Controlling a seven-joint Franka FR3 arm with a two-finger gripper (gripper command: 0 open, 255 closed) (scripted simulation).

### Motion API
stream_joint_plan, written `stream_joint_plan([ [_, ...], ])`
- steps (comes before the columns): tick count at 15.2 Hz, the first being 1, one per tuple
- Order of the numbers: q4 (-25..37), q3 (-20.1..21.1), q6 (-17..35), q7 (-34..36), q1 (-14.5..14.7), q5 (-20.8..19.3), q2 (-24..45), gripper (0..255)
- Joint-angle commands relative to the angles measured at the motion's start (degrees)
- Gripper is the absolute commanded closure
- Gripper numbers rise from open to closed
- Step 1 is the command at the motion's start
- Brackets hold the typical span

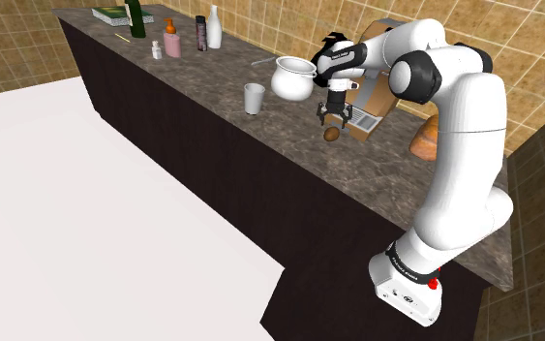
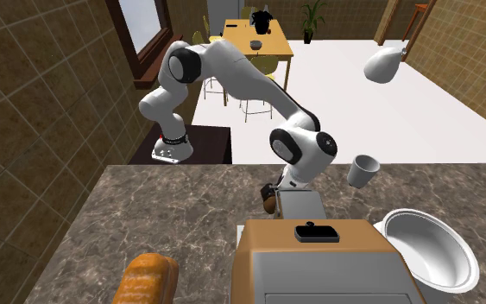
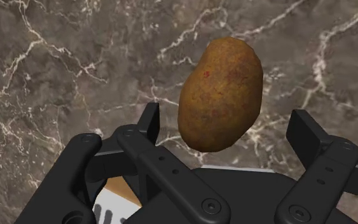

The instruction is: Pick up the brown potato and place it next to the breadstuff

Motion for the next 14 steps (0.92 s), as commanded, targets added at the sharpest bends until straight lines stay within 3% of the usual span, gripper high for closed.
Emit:
stream_joint_plan([
  [1,-1.1,0.0,1.3,0.1,-0.1,0.1,0.3,0],
  [6,-4.2,0.0,4.7,0.0,0.0,0.3,0.6,0],
  [13,-4.1,0.0,4.7,0.0,0.0,0.3,0.6,0],
  [14,-4.1,0.0,4.7,0.0,0.0,0.3,0.6,255],
])
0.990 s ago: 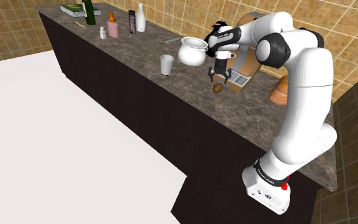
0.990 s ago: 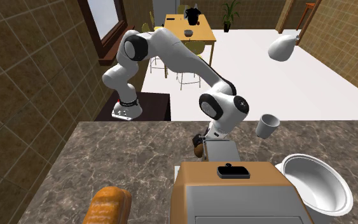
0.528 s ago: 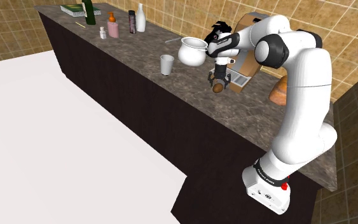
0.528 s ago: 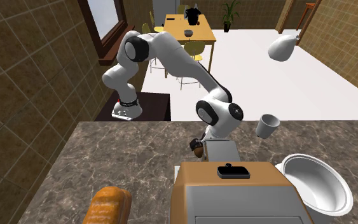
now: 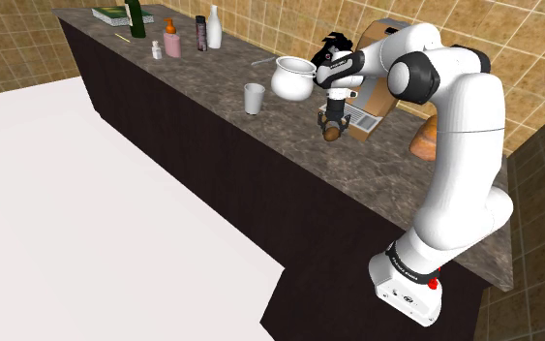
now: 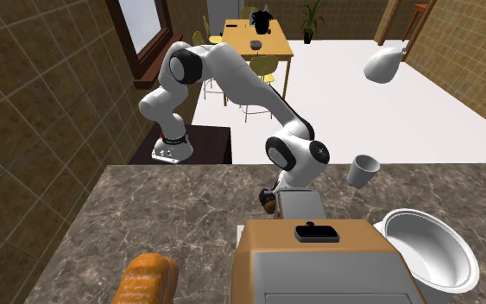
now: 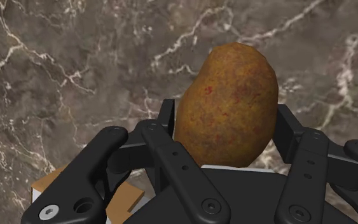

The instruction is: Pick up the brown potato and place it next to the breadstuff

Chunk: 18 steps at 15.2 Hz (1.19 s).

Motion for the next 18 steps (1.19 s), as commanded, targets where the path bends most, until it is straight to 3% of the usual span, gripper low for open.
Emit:
stream_joint_plan([
  [1,0.0,0.0,0.0,0.0,0.0,0.0,0.0,255],
  [9,0.0,0.0,0.0,0.0,0.0,0.0,0.0,255],
  [18,1.9,-0.5,-5.2,0.1,0.3,-0.7,-3.4,255],
])
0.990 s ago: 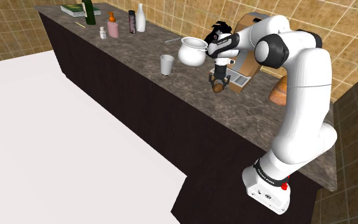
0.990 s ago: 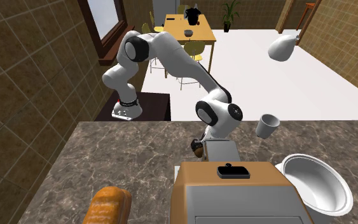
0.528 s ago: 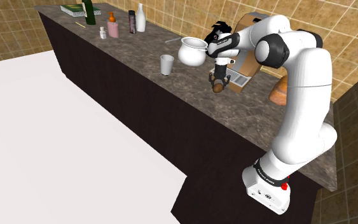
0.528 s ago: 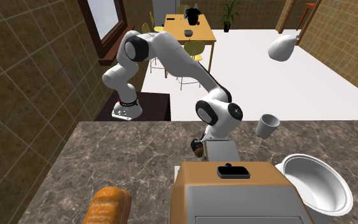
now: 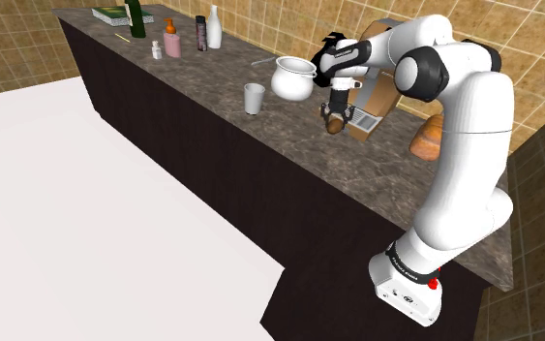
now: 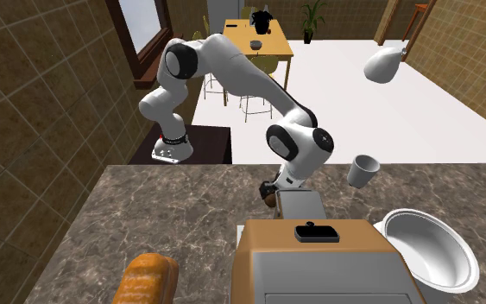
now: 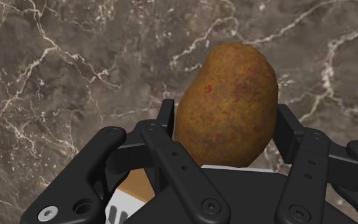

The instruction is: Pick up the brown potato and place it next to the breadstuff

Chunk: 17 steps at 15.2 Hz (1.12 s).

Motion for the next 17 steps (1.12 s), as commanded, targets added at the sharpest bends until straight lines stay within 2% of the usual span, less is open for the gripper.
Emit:
stream_joint_plan([
  [1,0.9,-0.1,-1.2,0.0,0.0,-0.1,-0.4,255],
  [17,7.6,-0.6,-11.6,0.0,0.1,-1.0,-4.2,255],
])
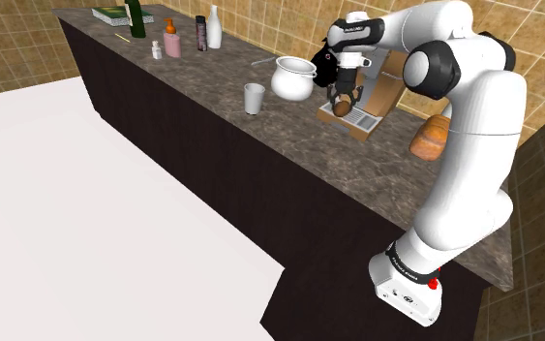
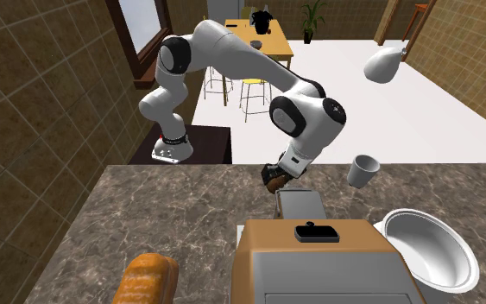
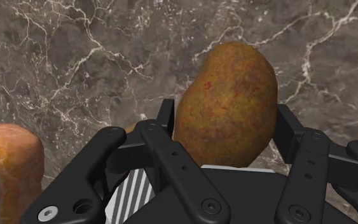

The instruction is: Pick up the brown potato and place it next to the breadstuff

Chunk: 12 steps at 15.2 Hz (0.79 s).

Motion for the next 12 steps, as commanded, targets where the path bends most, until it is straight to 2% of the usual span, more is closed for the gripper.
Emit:
stream_joint_plan([
  [1,0.9,0.0,-1.4,0.0,0.0,-0.1,-0.4,255],
  [12,8.5,-0.3,-9.5,-0.3,-0.3,-0.3,-1.0,255],
])
